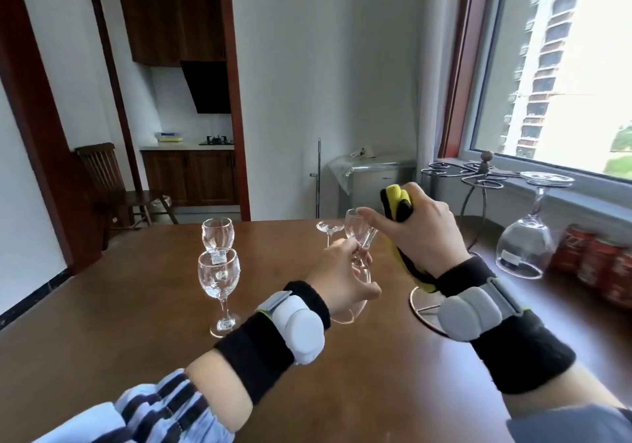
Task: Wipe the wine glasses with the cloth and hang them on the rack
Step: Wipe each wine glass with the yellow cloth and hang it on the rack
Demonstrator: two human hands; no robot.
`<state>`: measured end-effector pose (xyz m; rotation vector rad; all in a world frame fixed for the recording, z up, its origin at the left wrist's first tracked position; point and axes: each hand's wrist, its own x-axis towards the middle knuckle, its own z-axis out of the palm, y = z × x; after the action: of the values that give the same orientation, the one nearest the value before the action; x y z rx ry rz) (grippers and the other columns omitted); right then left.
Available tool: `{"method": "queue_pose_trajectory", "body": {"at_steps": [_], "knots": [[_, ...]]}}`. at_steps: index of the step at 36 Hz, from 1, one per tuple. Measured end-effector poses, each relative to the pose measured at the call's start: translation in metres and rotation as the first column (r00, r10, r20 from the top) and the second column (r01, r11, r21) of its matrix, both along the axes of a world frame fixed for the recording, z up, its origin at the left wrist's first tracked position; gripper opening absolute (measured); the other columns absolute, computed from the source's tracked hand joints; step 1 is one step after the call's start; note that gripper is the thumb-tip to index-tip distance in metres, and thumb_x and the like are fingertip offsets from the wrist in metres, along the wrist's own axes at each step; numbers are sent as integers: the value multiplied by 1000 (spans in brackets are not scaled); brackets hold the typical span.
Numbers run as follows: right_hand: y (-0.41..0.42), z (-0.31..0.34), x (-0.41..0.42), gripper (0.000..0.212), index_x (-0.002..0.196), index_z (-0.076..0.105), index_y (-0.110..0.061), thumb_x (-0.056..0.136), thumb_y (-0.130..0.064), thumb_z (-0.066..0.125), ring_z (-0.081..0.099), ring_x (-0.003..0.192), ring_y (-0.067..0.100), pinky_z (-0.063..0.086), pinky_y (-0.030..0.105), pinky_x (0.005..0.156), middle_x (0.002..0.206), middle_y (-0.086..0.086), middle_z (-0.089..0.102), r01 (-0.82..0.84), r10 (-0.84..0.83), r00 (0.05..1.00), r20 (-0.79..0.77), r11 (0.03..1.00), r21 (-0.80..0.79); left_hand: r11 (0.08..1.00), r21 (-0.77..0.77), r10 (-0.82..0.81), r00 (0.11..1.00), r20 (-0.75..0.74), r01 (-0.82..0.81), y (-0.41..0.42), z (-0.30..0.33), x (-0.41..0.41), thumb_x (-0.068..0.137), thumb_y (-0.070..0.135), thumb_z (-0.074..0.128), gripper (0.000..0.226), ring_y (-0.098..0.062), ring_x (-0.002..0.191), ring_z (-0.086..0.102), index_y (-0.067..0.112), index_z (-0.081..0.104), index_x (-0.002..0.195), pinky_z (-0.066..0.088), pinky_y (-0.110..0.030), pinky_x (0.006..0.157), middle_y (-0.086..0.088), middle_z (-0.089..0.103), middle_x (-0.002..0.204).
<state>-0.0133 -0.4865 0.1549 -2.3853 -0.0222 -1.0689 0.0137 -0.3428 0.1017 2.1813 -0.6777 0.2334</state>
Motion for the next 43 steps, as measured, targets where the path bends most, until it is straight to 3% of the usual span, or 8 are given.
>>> {"method": "queue_pose_trajectory", "body": {"at_steps": [5, 9, 16, 19, 24, 33, 40, 43], "knots": [[-43, 22, -15, 62, 78, 57, -10, 70, -71, 68, 60, 73, 23, 46, 33, 64, 72, 4, 64, 0, 5, 997, -73, 997, 81, 992, -36, -116, 989, 86, 120, -47, 11, -2, 66, 24, 79, 29, -13, 84, 62, 20, 59, 88, 51, -30, 81, 6, 56, 99], [-71, 35, -22, 65, 82, 65, 0, 70, -63, 71, 66, 74, 31, 55, 42, 70, 76, 17, 69, 6, 5, 996, -90, 991, 131, 981, -66, -172, 978, 122, 181, -78, 16, -4, 61, 43, 73, 31, -15, 83, 59, 32, 55, 84, 51, -36, 82, 8, 56, 99], [-116, 58, -40, 62, 71, 61, 3, 72, -59, 71, 65, 64, 31, 56, 40, 66, 65, 13, 67, 122, -111, 990, -82, 983, 136, 910, -173, -386, 922, -24, 377, -128, 19, -5, 70, 35, 83, 63, -11, 112, 56, 27, 50, 123, 45, -25, 96, 0, 57, 121], [-129, 63, -43, 58, 65, 58, 1, 75, -55, 73, 55, 56, 23, 46, 31, 58, 59, 7, 58, 175, -163, 982, -93, 973, 148, 908, -212, -384, 920, -78, 361, -143, 17, -5, 70, 40, 82, 73, -13, 112, 56, 27, 43, 130, 47, -28, 95, 0, 58, 120], [-140, 69, -48, 54, 59, 47, -14, 81, -58, 68, 47, 54, 16, 35, 28, 51, 58, 2, 51, 252, -239, 959, -155, 965, 74, 922, -233, -338, 937, -88, 310, -162, 18, -3, 72, 40, 81, 59, -16, 104, 58, 22, 50, 118, 48, -24, 86, 1, 58, 117], [-150, 76, -49, 59, 60, 43, -13, 83, -65, 60, 45, 52, 16, 32, 28, 50, 57, 2, 48, 252, -244, 946, -213, 968, 11, 908, -327, -315, 942, -118, 263, -182, 13, 12, 71, 39, 82, 61, -15, 103, 59, 23, 55, 123, 49, -27, 87, 4, 62, 117], [-163, 67, -46, 33, 71, 61, -13, 88, -41, 66, 54, 58, 16, 37, 25, 51, 64, 2, 61, 189, -166, 966, -198, 977, 99, 907, -370, -272, 949, -156, 199, -193, 6, 26, 70, 43, 82, 67, -16, 103, 60, 19, 55, 127, 52, -33, 91, 4, 63, 117], [-162, 63, -47, 31, 62, 53, -18, 88, -28, 66, 49, 55, 15, 34, 25, 50, 59, -2, 55, 169, -147, 968, -202, 981, 97, 899, -397, -267, 949, -166, 184, -194, 3, 30, 69, 42, 83, 71, -16, 104, 60, 19, 54, 129, 52, -33, 92, 3, 62, 118]]}}
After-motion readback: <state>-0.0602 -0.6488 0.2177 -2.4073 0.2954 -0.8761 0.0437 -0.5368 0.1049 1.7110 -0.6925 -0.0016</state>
